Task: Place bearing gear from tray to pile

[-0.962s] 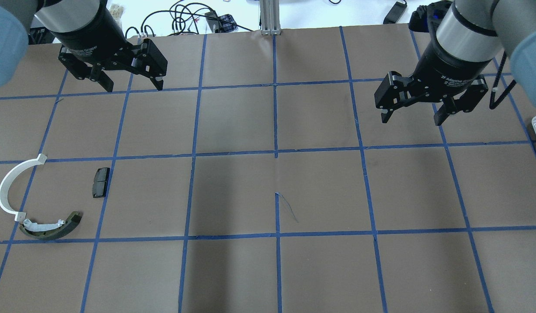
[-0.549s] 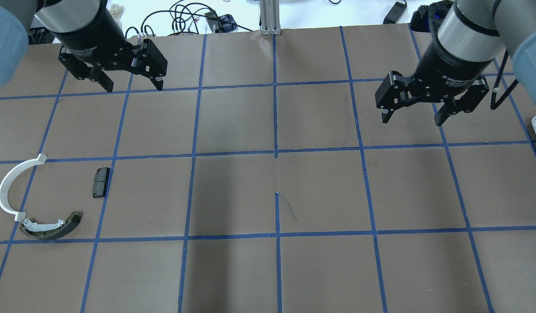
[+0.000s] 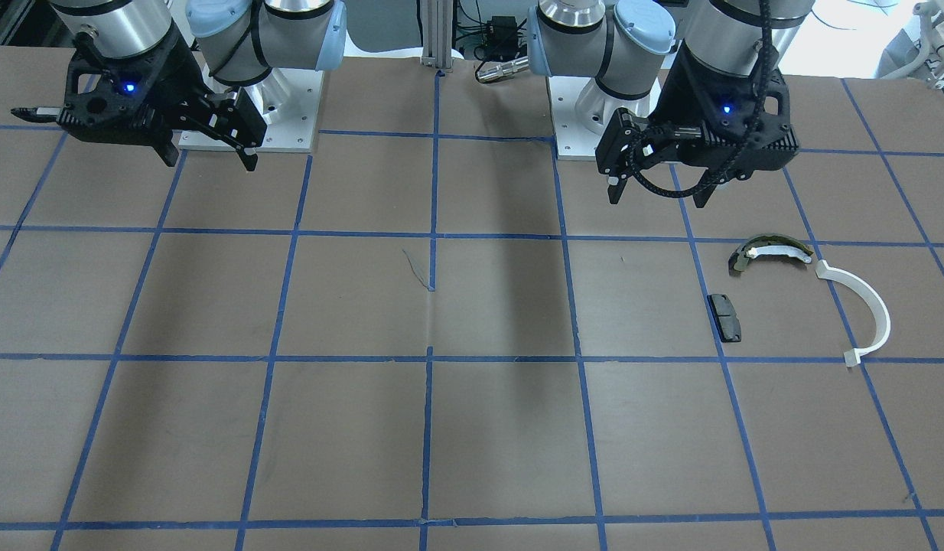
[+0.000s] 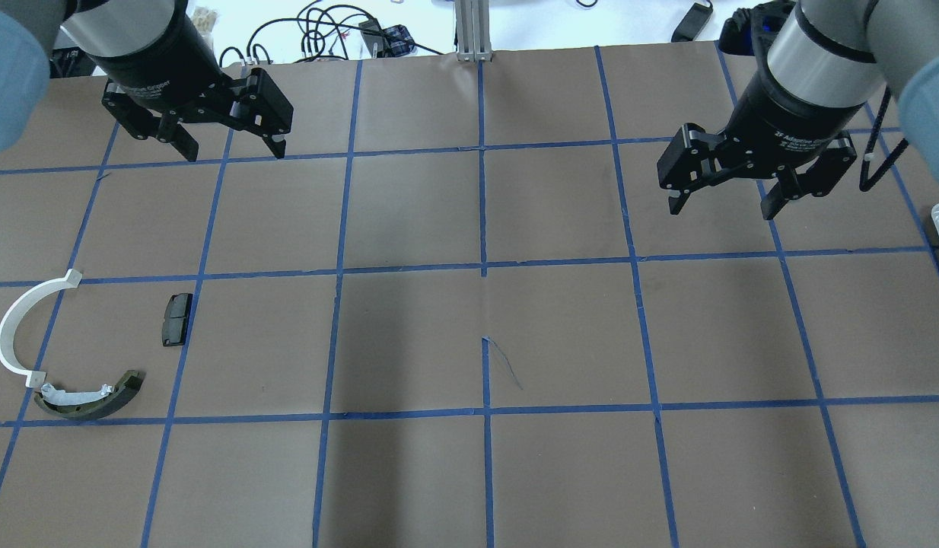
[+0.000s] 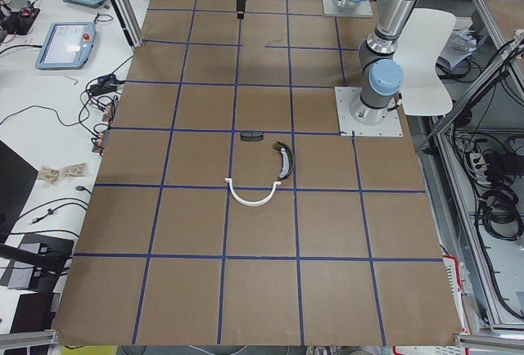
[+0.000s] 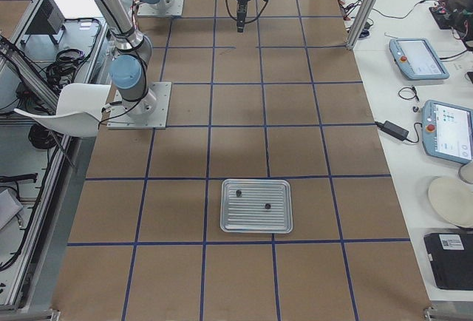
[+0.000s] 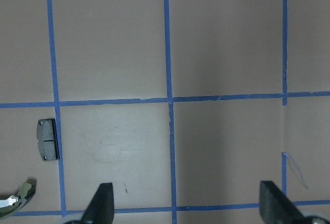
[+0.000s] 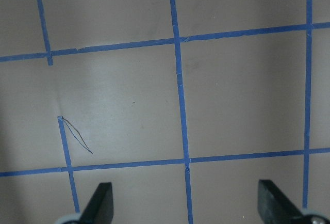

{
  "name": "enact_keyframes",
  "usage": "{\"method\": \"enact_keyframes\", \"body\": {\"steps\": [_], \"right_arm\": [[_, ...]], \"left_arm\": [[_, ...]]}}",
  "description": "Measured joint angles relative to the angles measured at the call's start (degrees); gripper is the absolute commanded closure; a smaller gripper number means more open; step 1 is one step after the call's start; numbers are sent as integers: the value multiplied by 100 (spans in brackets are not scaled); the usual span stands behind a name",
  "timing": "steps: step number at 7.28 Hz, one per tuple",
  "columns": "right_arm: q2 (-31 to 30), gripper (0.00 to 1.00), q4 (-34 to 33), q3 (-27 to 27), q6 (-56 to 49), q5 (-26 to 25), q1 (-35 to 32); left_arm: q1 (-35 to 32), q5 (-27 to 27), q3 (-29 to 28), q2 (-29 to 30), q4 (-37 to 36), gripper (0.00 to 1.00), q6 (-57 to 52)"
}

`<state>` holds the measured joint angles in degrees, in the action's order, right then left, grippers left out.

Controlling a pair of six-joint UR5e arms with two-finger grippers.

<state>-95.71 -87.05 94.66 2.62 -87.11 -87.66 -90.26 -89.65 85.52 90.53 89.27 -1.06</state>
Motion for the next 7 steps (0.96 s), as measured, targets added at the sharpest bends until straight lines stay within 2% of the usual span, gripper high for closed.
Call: {"method": "enact_keyframes", "body": {"steps": [4,5,7], "right_arm": [[-21,0,58,-7,-33,-122,298],[-17,0,133,-1,-328,-187,620],[61,0,164,49,-1768,-180,1643]], "left_arm": [[0,7,0,0,-5,0,0],[0,8,0,0,-6,0,0],[0,9,0,0,-6,0,0]]}}
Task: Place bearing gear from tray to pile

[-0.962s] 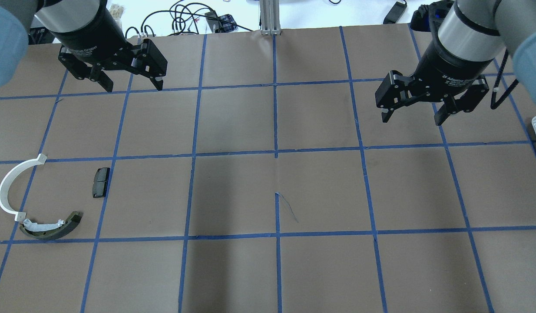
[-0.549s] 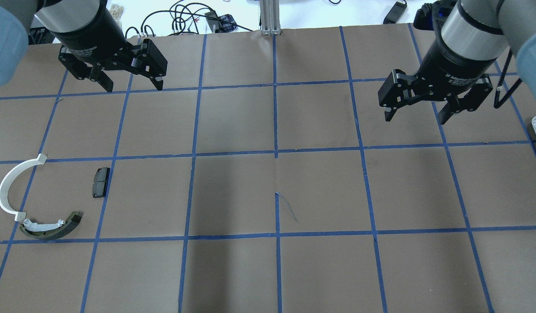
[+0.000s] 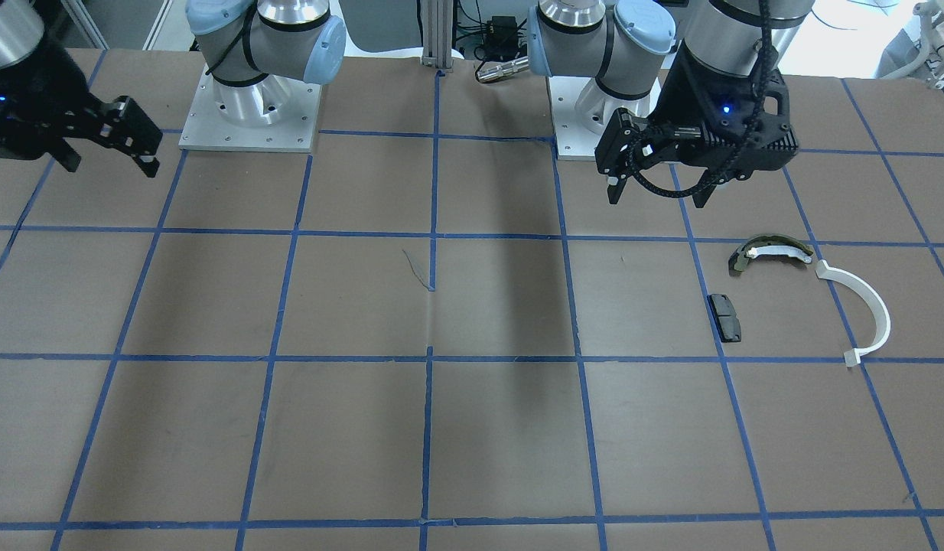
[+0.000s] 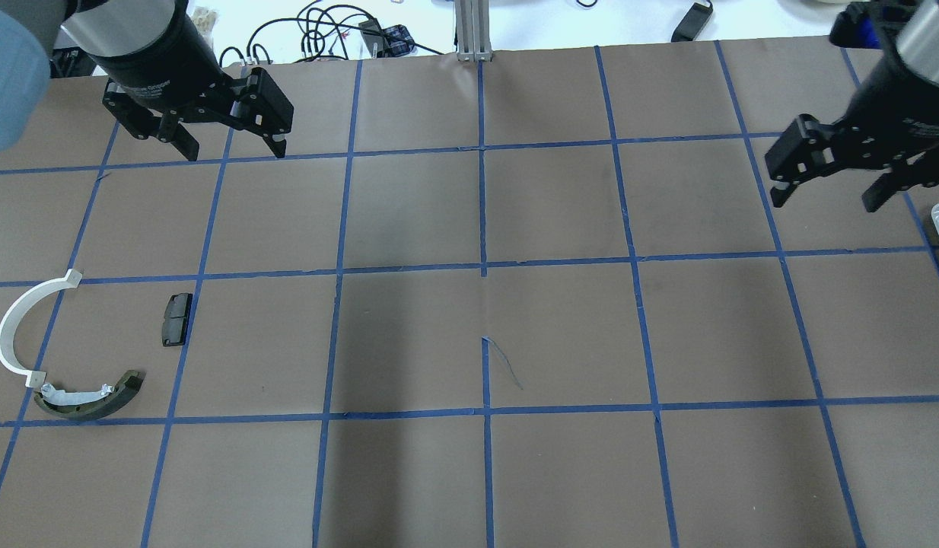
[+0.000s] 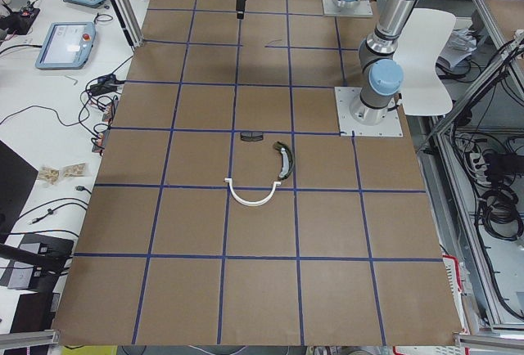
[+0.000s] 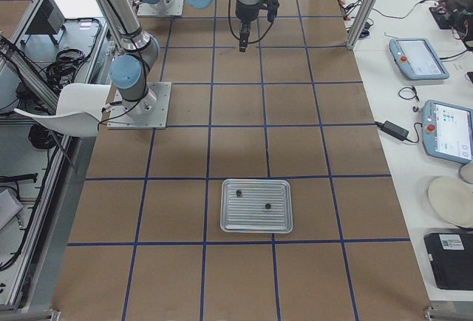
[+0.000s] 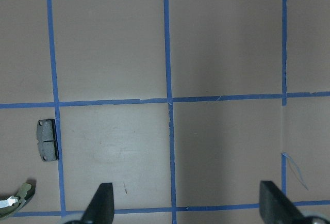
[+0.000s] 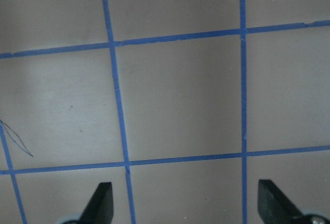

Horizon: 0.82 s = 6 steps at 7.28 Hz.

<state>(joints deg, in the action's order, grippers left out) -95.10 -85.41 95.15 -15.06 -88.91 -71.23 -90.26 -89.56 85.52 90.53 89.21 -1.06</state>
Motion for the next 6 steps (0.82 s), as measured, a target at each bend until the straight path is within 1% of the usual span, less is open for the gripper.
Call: {"method": "enact_keyframes", "body": {"steps": [1,3,6], "right_arm": [[80,0,-85,76,-706,12,479],[236,0,-509,183,-2006,-6,1427],[951,0,-975,233,-4060,25,2846]], "left_arm": [[0,0,0,0,0,0,0],[0,0,0,0,0,0,0],[1,0,0,0,2,0,0]]}}
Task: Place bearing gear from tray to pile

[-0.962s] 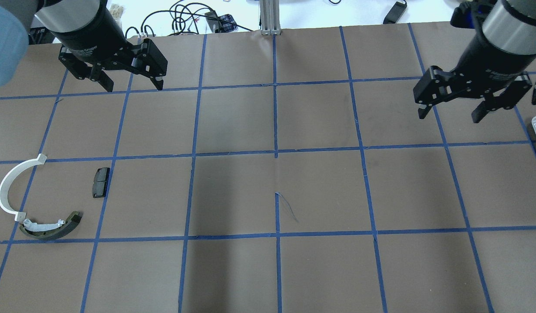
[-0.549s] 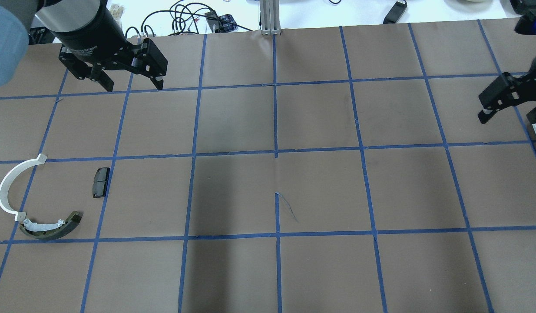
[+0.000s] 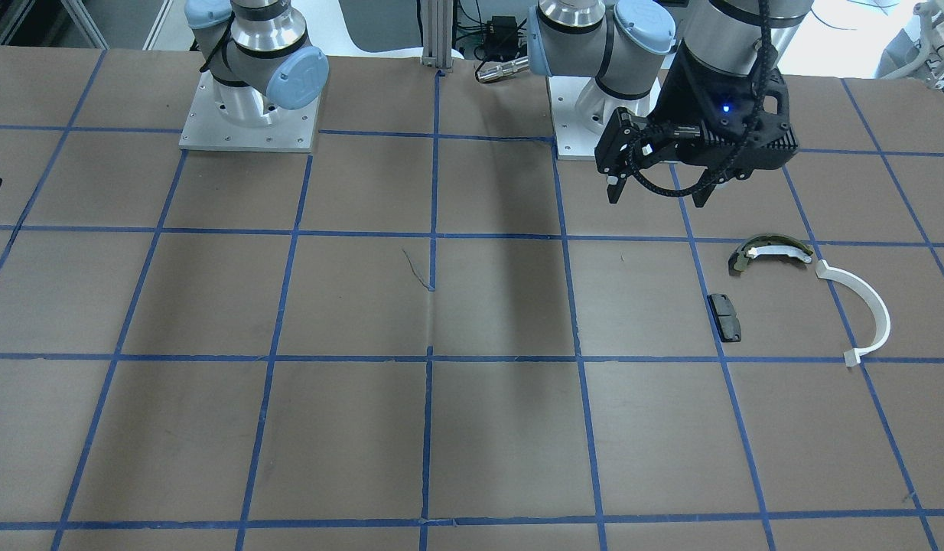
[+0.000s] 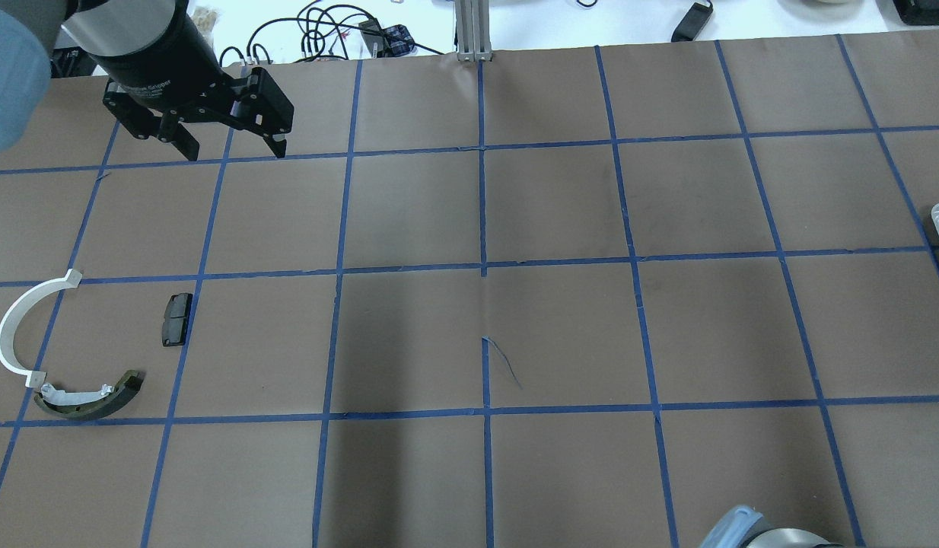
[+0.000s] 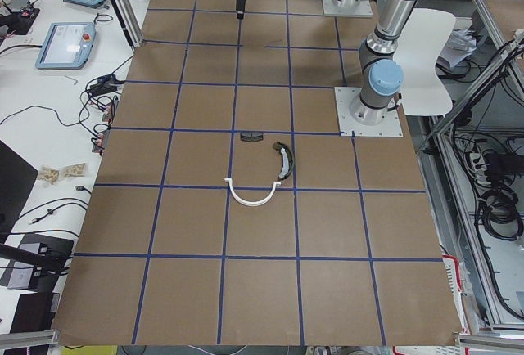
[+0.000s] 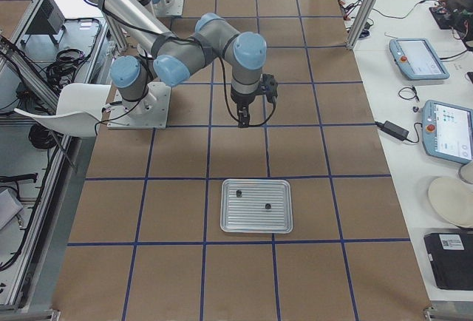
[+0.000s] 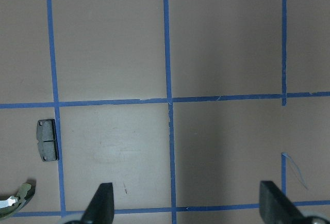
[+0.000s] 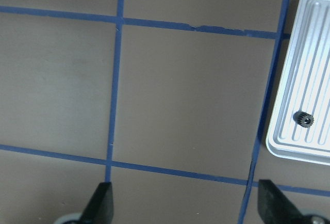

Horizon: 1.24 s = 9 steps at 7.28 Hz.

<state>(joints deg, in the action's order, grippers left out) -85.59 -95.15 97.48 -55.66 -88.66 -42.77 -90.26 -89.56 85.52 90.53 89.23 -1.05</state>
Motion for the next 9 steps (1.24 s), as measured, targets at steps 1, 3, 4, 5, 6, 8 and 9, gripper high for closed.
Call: {"method": "enact_keyframes", "body": {"steps": [1,3,4,5,6,8,9], "right_arm": [[305,0,-281,-2,-558,-32,293],[895,0,-1290,6,-1614,-260,477],[1177,0,-1773,7,-1962,-361,505],[1413,0,-2176,11,-2105,-444,523],[1646,0,-2420,14,-2156,-524,531],[2071,0,-2882,27,-2194,-735,540],[2242,0,-3051,51,-2197,-794,541]], "left_arm": [[0,0,0,0,2,0,0],[0,0,0,0,-1,0,0],[0,0,0,0,-2,0,0],[-1,0,0,0,-2,0,0],[-1,-2,0,0,0,0,0],[0,-7,0,0,5,0,0],[-5,-6,11,-2,6,0,2]]}}
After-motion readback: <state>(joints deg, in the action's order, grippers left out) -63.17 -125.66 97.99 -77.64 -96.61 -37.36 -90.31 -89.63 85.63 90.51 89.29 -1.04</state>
